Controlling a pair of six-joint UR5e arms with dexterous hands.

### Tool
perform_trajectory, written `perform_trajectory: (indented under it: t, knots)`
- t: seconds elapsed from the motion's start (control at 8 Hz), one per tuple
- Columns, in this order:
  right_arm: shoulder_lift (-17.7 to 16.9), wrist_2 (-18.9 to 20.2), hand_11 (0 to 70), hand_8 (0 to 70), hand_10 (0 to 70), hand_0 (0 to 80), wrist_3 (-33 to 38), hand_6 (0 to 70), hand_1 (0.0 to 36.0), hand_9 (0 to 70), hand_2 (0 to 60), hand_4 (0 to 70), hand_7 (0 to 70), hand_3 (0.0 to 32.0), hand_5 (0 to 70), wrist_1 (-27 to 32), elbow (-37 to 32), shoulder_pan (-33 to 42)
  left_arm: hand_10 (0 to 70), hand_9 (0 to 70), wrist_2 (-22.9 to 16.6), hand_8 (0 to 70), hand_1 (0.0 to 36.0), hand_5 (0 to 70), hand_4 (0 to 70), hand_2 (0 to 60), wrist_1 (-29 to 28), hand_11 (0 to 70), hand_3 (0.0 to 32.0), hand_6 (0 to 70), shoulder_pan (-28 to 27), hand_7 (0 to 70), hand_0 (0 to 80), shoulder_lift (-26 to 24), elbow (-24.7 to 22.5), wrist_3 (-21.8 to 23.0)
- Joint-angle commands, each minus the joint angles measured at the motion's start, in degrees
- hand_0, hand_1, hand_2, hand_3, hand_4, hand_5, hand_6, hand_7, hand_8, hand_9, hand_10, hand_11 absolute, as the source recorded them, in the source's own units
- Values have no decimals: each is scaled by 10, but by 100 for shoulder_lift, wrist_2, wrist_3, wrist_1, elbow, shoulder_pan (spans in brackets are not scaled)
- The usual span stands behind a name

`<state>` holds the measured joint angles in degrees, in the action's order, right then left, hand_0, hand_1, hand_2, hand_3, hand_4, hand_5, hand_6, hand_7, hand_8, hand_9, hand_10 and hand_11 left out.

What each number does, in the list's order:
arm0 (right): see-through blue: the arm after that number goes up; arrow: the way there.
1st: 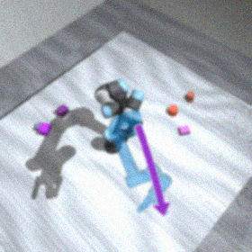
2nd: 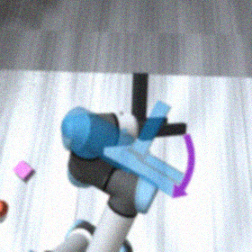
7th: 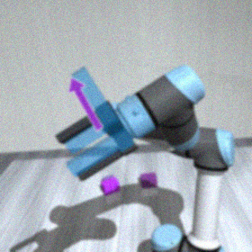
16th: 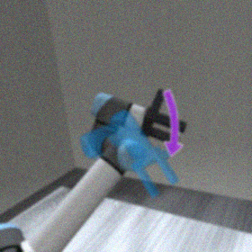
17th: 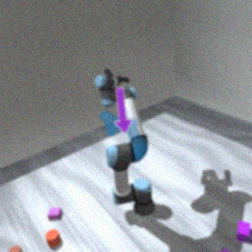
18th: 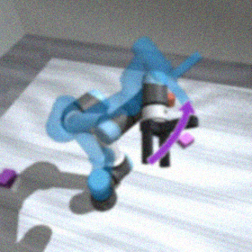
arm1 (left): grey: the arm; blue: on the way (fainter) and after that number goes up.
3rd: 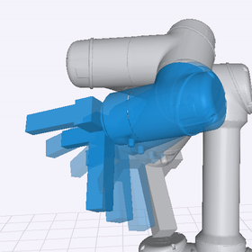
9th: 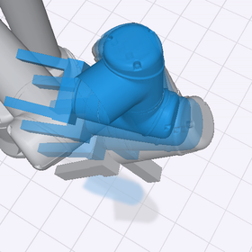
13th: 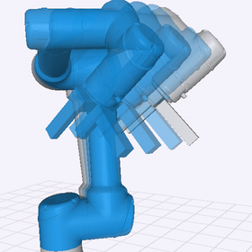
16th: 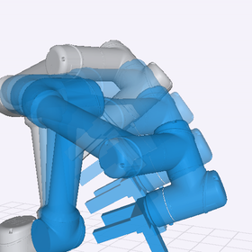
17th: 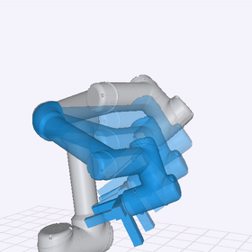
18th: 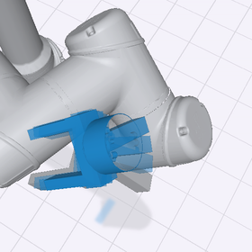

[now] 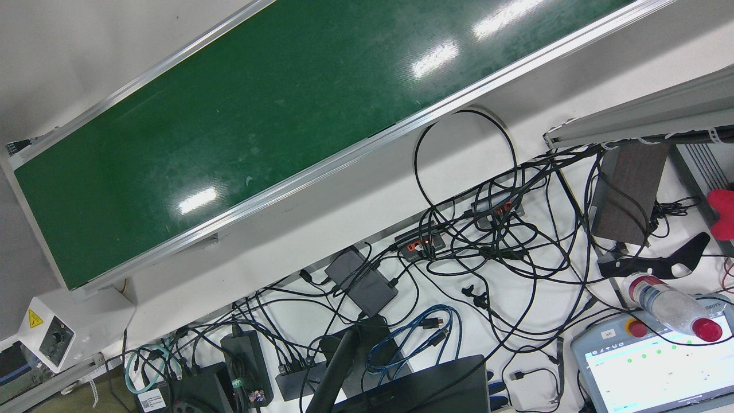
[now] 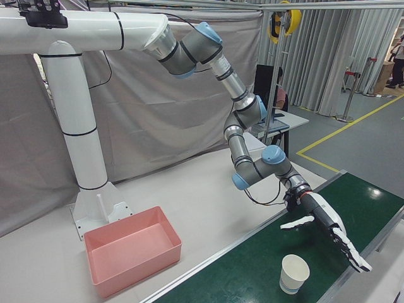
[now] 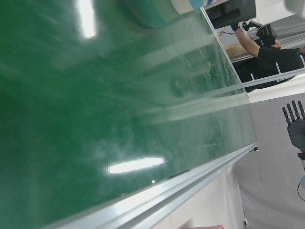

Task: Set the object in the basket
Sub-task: 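Close the left hand around the white striped paper cup on the belt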

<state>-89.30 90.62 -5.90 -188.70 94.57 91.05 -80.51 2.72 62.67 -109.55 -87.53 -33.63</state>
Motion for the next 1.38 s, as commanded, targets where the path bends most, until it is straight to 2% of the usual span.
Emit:
perform_trajectory:
  t: [0.0,0.75,1.25]
  knots:
    - [0,0,0,0,0,0,2,0,0,0,0,0,0,0,0,0,0,0,18,0,-9,0,87,122,0,0,0,45,42,2,-9,0,565,-31,131,-38]
    - [0,0,0,0,0,0,2,0,0,0,0,0,0,0,0,0,0,0,20,0,-9,0,86,131,16,0,-9,48,20,6,-9,0,559,-84,245,-29]
    - [0,0,0,0,0,0,2,0,0,0,0,0,0,0,0,0,0,0,21,0,-9,0,82,137,6,0,-44,48,24,7,-9,0,548,-119,368,-29]
